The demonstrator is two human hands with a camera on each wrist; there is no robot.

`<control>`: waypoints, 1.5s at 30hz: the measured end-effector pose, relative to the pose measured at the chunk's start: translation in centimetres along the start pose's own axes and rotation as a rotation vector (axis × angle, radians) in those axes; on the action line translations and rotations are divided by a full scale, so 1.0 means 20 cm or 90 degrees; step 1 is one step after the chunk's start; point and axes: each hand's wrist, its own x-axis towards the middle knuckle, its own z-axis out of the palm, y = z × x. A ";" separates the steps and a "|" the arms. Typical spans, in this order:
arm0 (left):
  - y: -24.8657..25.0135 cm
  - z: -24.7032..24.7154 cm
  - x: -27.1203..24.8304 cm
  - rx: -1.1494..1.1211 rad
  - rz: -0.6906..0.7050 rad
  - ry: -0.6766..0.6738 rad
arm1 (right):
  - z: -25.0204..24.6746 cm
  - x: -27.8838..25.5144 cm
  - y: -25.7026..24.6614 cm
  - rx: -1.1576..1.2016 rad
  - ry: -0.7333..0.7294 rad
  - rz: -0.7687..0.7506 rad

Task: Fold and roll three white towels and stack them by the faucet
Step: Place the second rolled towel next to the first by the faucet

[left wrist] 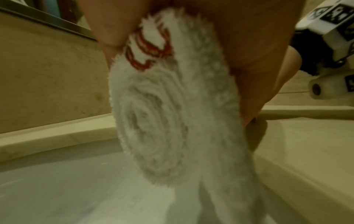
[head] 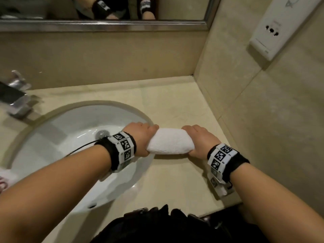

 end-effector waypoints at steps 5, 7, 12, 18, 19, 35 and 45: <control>-0.02 -0.04 -0.28 -0.013 -0.086 0.004 | -0.05 -0.05 -0.18 -0.006 -0.007 -0.082; -0.07 -0.06 -0.40 -0.010 -0.121 0.008 | -0.09 -0.05 -0.29 -0.008 0.008 -0.127; -0.30 -0.15 -0.71 -0.001 -0.203 0.038 | -0.17 0.03 -0.67 -0.024 0.035 -0.219; -0.83 -0.27 -1.11 0.047 -0.287 0.068 | -0.19 0.29 -1.32 0.000 0.091 -0.315; -0.93 -0.27 -1.18 0.048 -0.299 0.072 | -0.17 0.34 -1.45 0.006 0.095 -0.324; -2.35 0.29 -1.65 0.001 -0.510 0.018 | 0.30 1.17 -2.93 -0.043 0.031 -0.325; -2.43 0.45 -1.52 0.032 -0.534 -0.005 | 0.35 1.29 -2.97 -0.176 0.062 -0.300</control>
